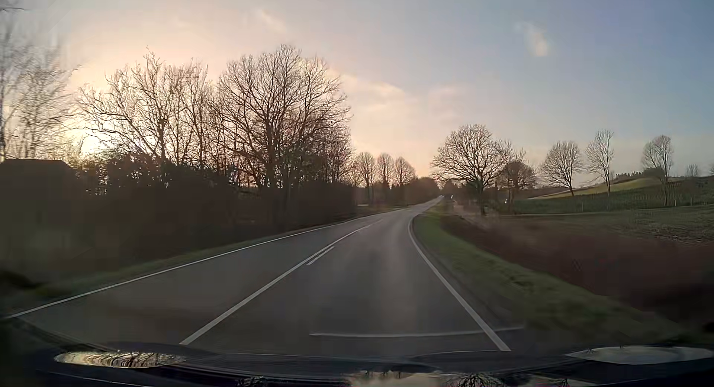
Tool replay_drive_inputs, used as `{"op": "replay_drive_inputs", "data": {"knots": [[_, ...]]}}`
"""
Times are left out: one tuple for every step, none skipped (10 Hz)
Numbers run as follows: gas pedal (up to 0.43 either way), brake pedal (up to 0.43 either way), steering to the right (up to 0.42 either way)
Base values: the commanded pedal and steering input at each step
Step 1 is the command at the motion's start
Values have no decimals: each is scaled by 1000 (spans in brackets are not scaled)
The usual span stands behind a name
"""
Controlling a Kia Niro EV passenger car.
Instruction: Follow the waypoints while adhering to traffic rules and regulations
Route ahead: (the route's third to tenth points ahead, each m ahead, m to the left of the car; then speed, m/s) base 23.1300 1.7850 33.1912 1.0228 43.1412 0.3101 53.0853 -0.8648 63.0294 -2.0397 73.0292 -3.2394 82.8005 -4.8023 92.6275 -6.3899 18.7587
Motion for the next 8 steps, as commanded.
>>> {"op": "replay_drive_inputs", "data": {"knots": [[260, 0, 11], [260, 0, 11], [268, 0, 10], [268, 0, 11], [268, 0, 11], [268, 0, 11], [260, 0, 11], [260, 0, 11]]}}
